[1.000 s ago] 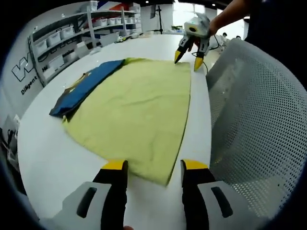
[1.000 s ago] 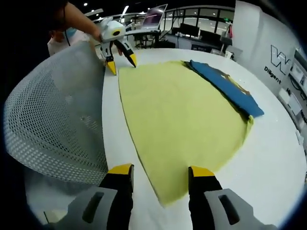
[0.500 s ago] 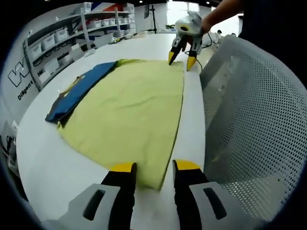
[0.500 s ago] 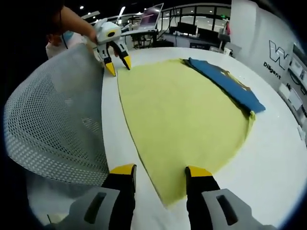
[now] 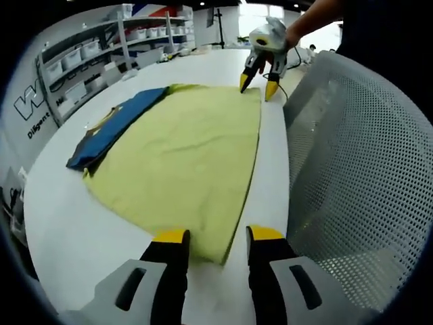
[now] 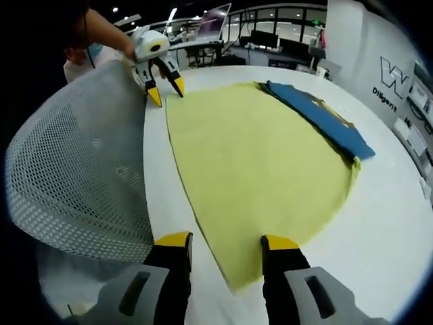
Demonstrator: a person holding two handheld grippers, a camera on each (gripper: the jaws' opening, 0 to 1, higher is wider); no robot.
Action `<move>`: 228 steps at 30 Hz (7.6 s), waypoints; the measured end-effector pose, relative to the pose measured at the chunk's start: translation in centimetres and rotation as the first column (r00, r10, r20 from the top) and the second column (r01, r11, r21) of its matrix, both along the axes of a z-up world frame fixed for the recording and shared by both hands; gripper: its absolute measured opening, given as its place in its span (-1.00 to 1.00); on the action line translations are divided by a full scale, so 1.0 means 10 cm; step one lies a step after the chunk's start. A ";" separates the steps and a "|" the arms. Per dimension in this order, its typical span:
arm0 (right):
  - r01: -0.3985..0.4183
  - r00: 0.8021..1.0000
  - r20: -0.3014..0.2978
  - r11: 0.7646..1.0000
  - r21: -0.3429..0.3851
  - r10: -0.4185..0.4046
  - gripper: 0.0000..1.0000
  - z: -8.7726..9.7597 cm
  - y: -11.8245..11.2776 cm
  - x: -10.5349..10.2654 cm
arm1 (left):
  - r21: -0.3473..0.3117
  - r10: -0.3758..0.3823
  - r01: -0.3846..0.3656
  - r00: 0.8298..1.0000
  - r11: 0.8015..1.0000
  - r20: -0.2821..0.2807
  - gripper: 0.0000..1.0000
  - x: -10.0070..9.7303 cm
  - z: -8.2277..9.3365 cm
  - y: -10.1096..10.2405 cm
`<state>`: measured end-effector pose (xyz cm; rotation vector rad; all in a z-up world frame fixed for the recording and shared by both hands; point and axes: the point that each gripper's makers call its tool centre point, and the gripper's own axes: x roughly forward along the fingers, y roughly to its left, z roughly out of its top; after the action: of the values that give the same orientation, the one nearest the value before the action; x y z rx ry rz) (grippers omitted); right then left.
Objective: Fold the garment on the visible template until the final outline fits inside the template.
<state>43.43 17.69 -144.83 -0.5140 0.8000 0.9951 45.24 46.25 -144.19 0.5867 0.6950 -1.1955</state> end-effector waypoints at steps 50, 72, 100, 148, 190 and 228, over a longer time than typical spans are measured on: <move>0.137 0.990 -0.044 0.991 0.002 -0.137 -1.00 0.01 -0.16 -0.05 | 0.017 0.063 -0.061 0.995 0.998 -0.083 -0.95 -0.08 -0.01 0.01; 0.152 0.976 -0.160 0.988 0.015 -0.148 -1.00 0.07 -0.11 -0.32 | 0.071 0.075 -0.060 0.968 0.996 -0.238 -0.96 -0.34 0.02 0.06; 0.081 0.960 -0.271 0.996 0.032 -0.069 -1.00 0.55 -0.10 -0.34 | 0.001 0.066 -0.073 0.890 0.997 -0.451 -0.96 -0.33 0.60 0.03; 0.032 0.917 -0.399 0.988 0.154 0.032 -1.00 1.48 -0.03 -0.17 | -0.078 0.013 -0.069 0.825 0.995 -0.565 -0.96 -0.13 1.38 -0.02; 0.138 0.990 -0.053 0.988 0.071 -0.134 -1.00 1.78 -0.13 1.26 | -0.102 0.213 -0.210 0.977 0.972 0.017 -0.97 1.59 1.63 -0.13; 0.234 0.947 0.227 0.972 -0.004 -0.227 -1.00 1.75 -0.20 2.18 | -0.117 0.297 -0.277 0.930 0.954 0.216 -0.97 2.39 1.68 -0.13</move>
<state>65.18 15.65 -127.38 -0.5357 0.6549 0.6946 69.11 44.97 -127.38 0.5227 0.5078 -0.8616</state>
